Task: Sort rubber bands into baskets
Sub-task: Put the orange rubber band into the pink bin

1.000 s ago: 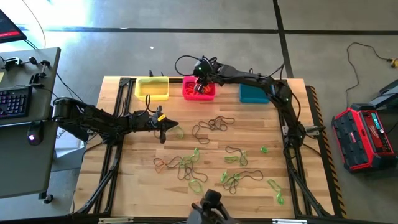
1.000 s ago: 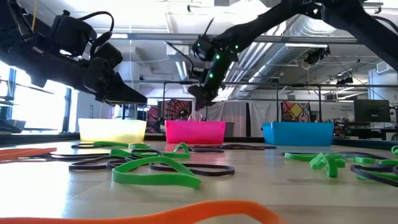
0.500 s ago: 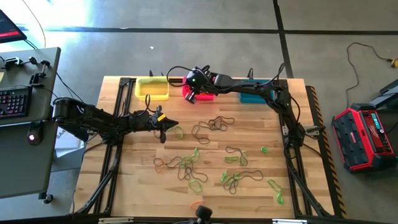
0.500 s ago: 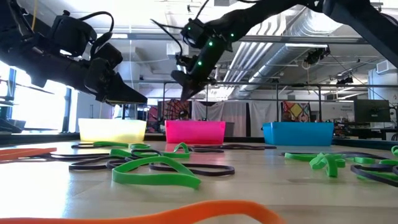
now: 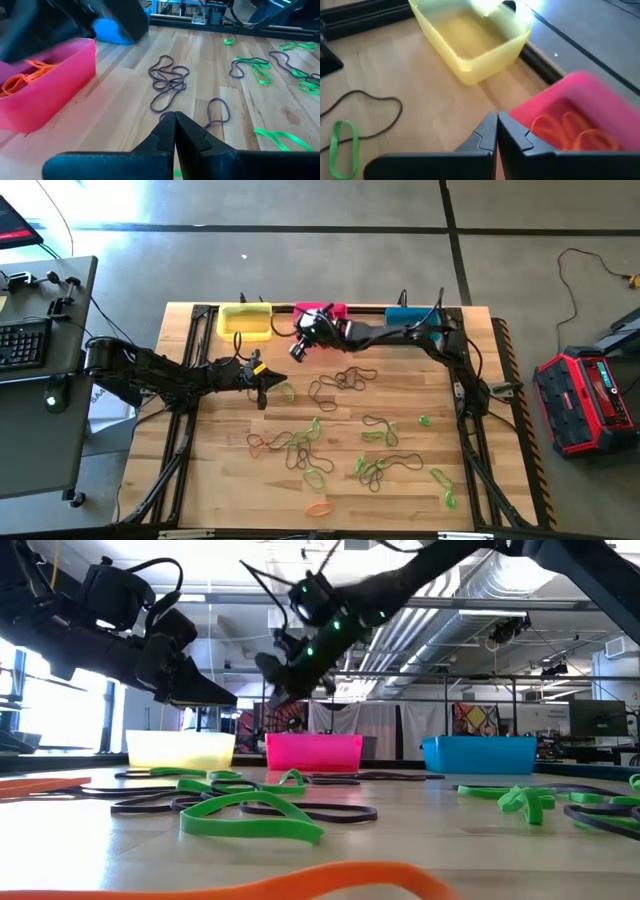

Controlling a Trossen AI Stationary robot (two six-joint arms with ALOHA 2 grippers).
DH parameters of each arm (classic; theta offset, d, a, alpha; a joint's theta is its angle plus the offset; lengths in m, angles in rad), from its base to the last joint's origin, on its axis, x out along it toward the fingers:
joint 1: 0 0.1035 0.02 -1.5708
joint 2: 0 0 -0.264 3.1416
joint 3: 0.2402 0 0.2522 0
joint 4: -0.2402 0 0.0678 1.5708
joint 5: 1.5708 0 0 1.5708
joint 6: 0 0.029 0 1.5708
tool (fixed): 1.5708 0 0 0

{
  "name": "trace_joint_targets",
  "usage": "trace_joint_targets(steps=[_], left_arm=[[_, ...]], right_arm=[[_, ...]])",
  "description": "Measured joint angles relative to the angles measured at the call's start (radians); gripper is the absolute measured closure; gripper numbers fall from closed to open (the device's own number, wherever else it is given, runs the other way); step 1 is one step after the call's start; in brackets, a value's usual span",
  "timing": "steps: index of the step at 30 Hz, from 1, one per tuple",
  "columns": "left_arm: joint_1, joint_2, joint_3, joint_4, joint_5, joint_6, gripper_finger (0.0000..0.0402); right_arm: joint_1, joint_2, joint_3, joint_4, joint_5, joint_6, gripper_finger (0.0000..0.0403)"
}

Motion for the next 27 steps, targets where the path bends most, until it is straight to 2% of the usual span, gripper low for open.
trace_joint_targets(steps=[7,13,16,20,24,27], left_arm=[[0.0,0.0,0.0,0.005,0.005,-0.016,0.0402],[0.001,0.0,0.0,0.004,0.019,-0.08,0.0402],[0.001,0.0,0.001,0.002,0.031,-0.08,0.0402],[-0.007,0.0,0.011,-0.018,0.032,-0.058,0.0401],[-0.015,0.0,0.049,-0.075,0.031,-0.037,0.0401],[-0.033,0.0,0.096,-0.186,0.031,-0.025,0.0401]], right_arm=[[0.047,-0.111,-0.267,0.227,0.078,0.052,0.0403],[0.069,-0.279,-0.472,0.295,0.17,0.049,0.0403],[0.088,-0.355,-0.561,0.304,0.128,0.048,0.0403],[0.097,-0.393,-0.634,0.3,0.005,0.085,0.0403],[0.098,-0.387,-0.645,0.287,-0.025,0.096,0.0403],[0.111,-0.383,-0.645,0.276,-0.029,0.076,0.0403]])
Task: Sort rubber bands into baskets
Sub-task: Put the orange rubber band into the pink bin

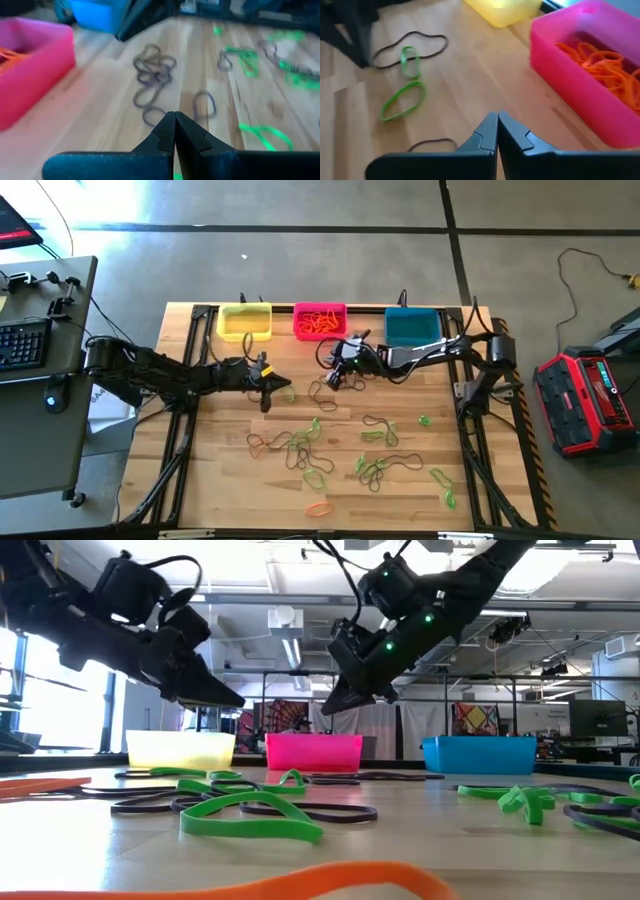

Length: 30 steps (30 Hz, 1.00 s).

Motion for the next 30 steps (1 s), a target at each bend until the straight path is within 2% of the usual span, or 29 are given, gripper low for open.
trace_joint_targets(steps=[3,8,12,16,22,30], left_arm=[[-0.023,0.0,0.051,-0.13,0.0,0.016,0.0401],[-0.064,0.0,0.109,-0.304,-0.007,0.017,0.0402],[-0.107,-0.002,0.135,-0.408,-0.047,0.017,0.0401],[-0.148,-0.003,0.148,-0.446,-0.054,-0.011,0.0396],[-0.208,-0.003,0.197,-0.597,-0.058,-0.056,0.0365],[-0.311,-0.004,0.287,-0.915,-0.073,-0.141,0.032]], right_arm=[[0.026,0.0,0.0,0.002,0.013,-0.047,0.0403],[0.061,0.01,-0.005,0.002,0.095,-0.081,0.0403],[0.071,0.01,-0.08,0.122,0.087,-0.08,0.0403],[0.072,0.01,-0.173,0.249,0.056,-0.045,0.0403],[0.079,0.01,-0.271,0.378,0.055,0.014,0.0403],[0.095,0.01,-0.291,0.384,0.056,0.023,0.0403]])
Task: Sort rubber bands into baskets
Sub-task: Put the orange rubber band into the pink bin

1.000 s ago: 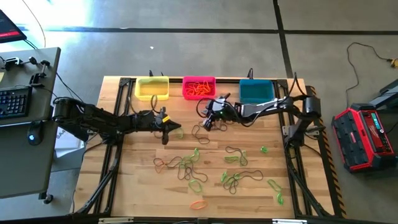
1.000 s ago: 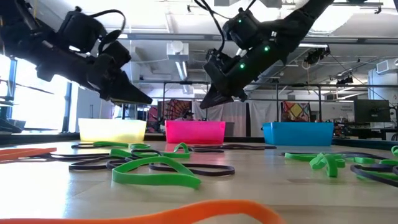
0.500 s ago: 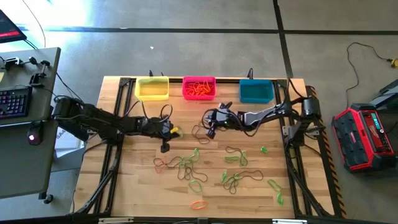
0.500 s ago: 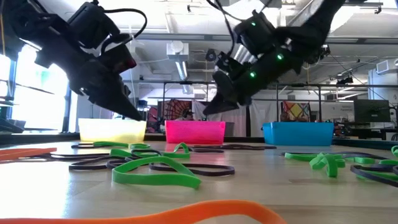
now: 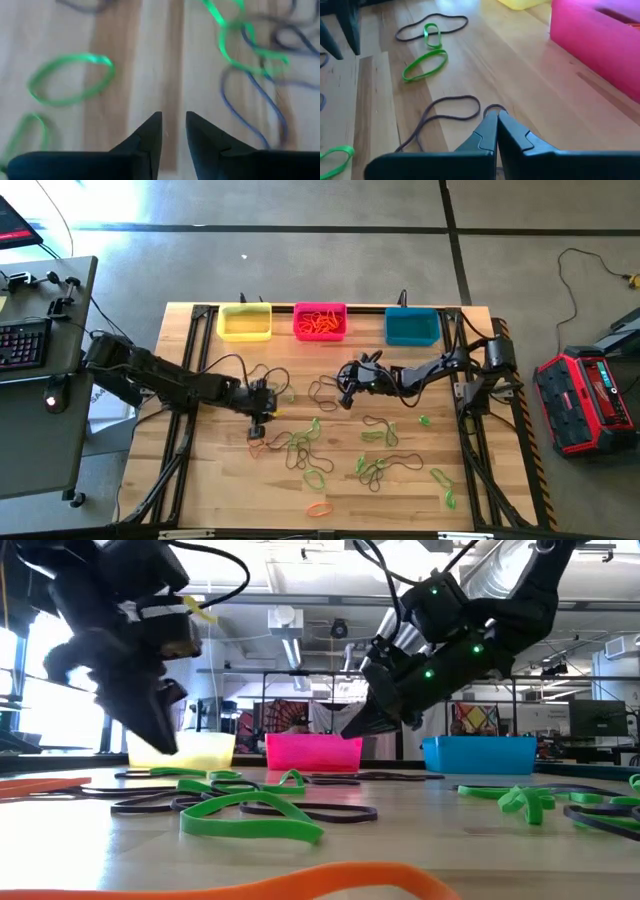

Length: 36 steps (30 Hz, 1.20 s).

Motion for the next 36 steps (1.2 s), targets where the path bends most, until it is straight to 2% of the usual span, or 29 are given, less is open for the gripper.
trace_joint_targets(steps=[5,11,29,32,36], left_arm=[[-0.078,0.0,0.007,-0.057,0.085,-0.071,0.0314],[-0.149,0.005,0.007,-0.083,0.098,-0.114,0.0314],[-0.165,0.104,0.01,-0.059,0.099,-0.09,0.0315],[-0.165,0.103,0.01,-0.059,0.093,-0.075,0.0331],[-0.164,0.101,0.009,-0.06,0.081,-0.071,0.0379]], right_arm=[[0.0,0.0,0.0,0.006,0.0,0.0,0.0403],[0.0,0.0,0.0,0.007,0.001,0.001,0.0403],[0.0,0.0,0.0,0.013,0.002,0.009,0.0403],[0.0,0.0,0.0,0.013,0.002,0.012,0.0403],[0.0,0.0,0.0,0.013,0.003,0.02,0.0403]])
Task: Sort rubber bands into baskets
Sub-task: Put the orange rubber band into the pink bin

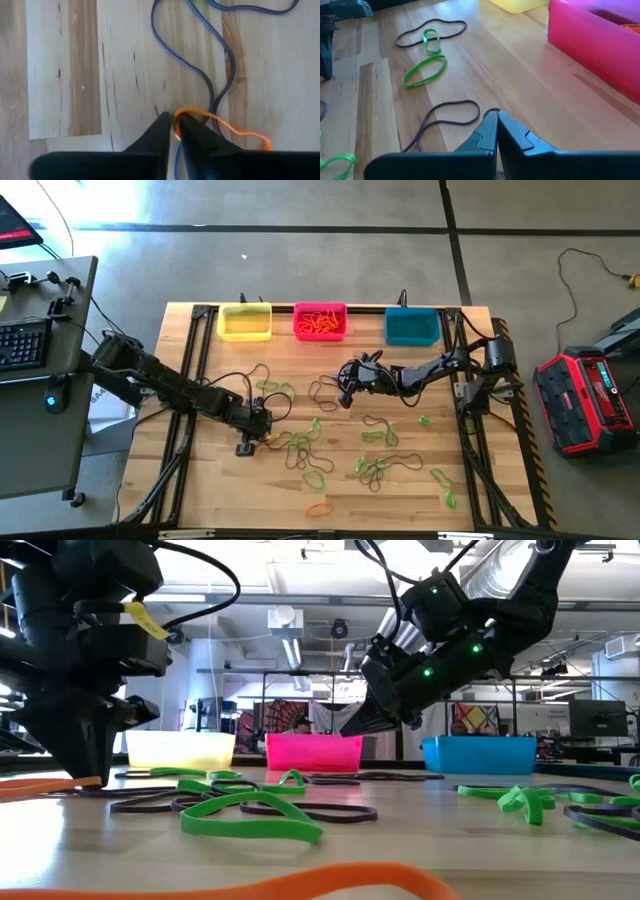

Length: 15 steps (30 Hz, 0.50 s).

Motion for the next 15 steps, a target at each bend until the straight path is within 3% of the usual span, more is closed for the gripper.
trace_joint_targets(steps=[3,15], left_arm=[[0.002,-0.009,-0.002,0.0,-0.005,-0.004,0.0397],[0.023,-0.089,0.024,-0.052,-0.017,-0.026,0.04]], right_arm=[[0.0,0.0,0.0,0.0,0.0,0.007,0.0403],[0.0,0.0,0.0,0.0,0.0,0.007,0.0403]])
